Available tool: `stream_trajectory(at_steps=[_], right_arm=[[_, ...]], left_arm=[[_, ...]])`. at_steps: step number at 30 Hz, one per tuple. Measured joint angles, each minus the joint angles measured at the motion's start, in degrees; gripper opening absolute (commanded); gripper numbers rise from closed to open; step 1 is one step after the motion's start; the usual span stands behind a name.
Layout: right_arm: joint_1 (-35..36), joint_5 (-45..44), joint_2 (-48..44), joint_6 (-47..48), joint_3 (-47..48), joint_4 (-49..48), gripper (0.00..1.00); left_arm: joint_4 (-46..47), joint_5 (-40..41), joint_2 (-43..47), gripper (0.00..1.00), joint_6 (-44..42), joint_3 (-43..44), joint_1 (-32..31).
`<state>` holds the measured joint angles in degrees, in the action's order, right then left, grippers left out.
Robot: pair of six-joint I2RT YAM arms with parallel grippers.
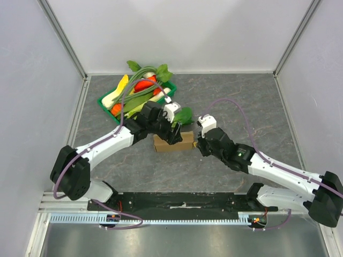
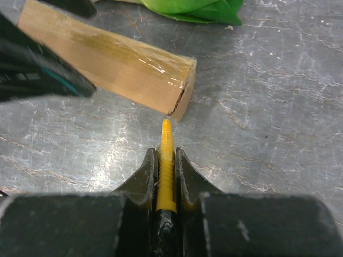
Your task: Unpack the express box
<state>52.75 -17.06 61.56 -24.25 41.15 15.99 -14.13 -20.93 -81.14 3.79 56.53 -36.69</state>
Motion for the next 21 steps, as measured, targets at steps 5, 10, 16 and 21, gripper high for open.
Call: stream_trajectory(at_steps=[5,10,16,21], right_arm=[[-2.01,1.51,-2.86,-0.90,-0.42,0.81,0.00],[-2.25,3.52,-6.54,-2.38,-0.52,3.04,0.00],[-2.86,3.93,-12.41,-4.48,-0.52,5.60,0.00],[-4.66,1.40,-14.53,-7.23,-0.50,7.30,0.00]], left_arm=[[-0.52,-1.07,-6.36,0.84,-9.79,2.19,-3.06],[-2.27,1.68,-12.96,0.84,-16.04,7.19,-4.20],[-4.46,4.66,-16.04,0.79,-20.61,8.33,-4.33],[-5.44,4.79,-16.90,0.70,-22.12,8.33,-4.35]])
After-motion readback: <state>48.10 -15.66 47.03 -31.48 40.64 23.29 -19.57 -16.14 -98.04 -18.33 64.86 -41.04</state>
